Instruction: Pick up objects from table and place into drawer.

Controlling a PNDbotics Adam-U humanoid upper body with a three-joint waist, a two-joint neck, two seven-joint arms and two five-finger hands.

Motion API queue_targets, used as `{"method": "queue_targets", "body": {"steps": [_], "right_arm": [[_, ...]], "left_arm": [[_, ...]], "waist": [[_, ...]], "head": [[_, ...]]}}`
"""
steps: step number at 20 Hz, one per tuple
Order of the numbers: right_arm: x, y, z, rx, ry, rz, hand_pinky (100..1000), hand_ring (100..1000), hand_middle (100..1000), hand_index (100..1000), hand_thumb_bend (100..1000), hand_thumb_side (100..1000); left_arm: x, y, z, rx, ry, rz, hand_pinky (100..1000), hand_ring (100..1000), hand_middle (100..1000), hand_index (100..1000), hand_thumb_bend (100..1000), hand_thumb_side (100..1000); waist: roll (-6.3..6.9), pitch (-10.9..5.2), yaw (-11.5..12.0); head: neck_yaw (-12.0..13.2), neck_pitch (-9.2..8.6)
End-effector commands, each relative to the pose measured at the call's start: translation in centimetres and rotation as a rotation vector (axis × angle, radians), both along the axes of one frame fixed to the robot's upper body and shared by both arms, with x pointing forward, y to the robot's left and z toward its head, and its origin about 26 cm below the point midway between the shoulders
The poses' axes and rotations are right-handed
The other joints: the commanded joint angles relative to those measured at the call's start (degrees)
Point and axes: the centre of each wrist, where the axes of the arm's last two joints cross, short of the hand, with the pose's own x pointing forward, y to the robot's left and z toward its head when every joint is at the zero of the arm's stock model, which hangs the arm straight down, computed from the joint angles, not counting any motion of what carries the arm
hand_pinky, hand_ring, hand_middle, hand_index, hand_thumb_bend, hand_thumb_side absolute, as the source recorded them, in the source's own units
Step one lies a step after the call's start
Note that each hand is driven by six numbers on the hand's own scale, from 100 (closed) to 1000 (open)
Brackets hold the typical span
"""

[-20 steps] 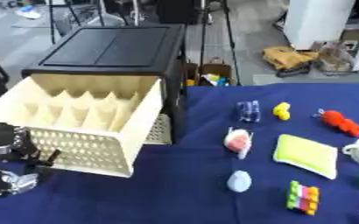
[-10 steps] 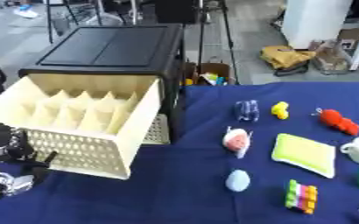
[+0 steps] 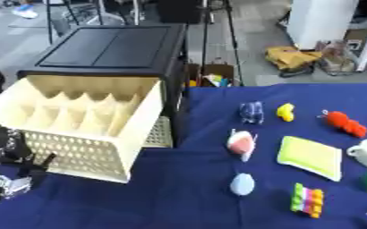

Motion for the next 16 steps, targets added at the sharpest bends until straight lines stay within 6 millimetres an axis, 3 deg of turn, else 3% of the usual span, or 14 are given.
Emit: {"method": "queue_targets", "body": {"steps": [1,3,6,7,8,10,14,16], "right_arm": [[-0.59,-0.09,0.86,-0.003,-0.044,-0.021,580,647,614,673,100,1000],[-0.59,-0.08,0.87,-0.002,-0.045,-0.021,580,646,614,672,100,1000],[-0.59,-0.08,0.87,-0.002,-0.046,-0.021,580,646,614,672,100,1000],[-0.58,-0.08,0.87,-0.002,-0.046,-0.021,580,647,614,672,100,1000],[-0.58,-0.08,0.86,-0.001,-0.046,-0.021,580,647,614,672,100,1000],[-0.58,-0.08,0.86,0.0,-0.047,-0.021,580,647,614,672,100,1000],[-0.58,-0.07,0.86,0.001,-0.05,-0.021,580,647,613,671,100,1000],[-0.58,-0.06,0.9,0.001,-0.053,-0.021,580,647,613,671,100,1000]], "left_arm": [[-0.12,0.35,0.76,-0.011,-0.016,0.003,586,789,794,984,158,1000],[-0.12,0.33,0.69,-0.032,-0.002,0.001,686,842,826,1000,202,1000],[-0.12,0.37,0.76,-0.051,0.011,-0.001,686,842,826,1000,202,1000],[-0.12,0.38,0.76,-0.056,0.014,-0.001,751,866,842,1000,232,1000],[-0.12,0.39,0.74,-0.062,0.018,0.0,748,864,839,999,230,1000],[-0.13,0.41,0.71,-0.066,0.025,0.001,717,843,825,986,225,1000],[-0.13,0.46,0.76,-0.049,0.034,0.017,510,707,715,992,228,1000],[-0.12,0.49,0.9,-0.037,0.032,0.029,452,653,677,981,234,1000]], "waist": [[-0.1,-0.54,-0.05],[-0.12,-0.51,-0.11],[-0.13,-0.51,-0.12],[-0.13,-0.49,-0.13],[-0.14,-0.48,-0.15],[-0.15,-0.45,-0.18],[-0.12,-0.39,-0.22],[-0.11,-0.38,-0.24]], "head": [[-0.12,-0.14],[-0.14,-0.26],[-0.16,-0.29],[-0.2,-0.34],[-0.21,-0.36],[-0.18,-0.32],[-0.17,-0.27],[-0.18,-0.3]]}}
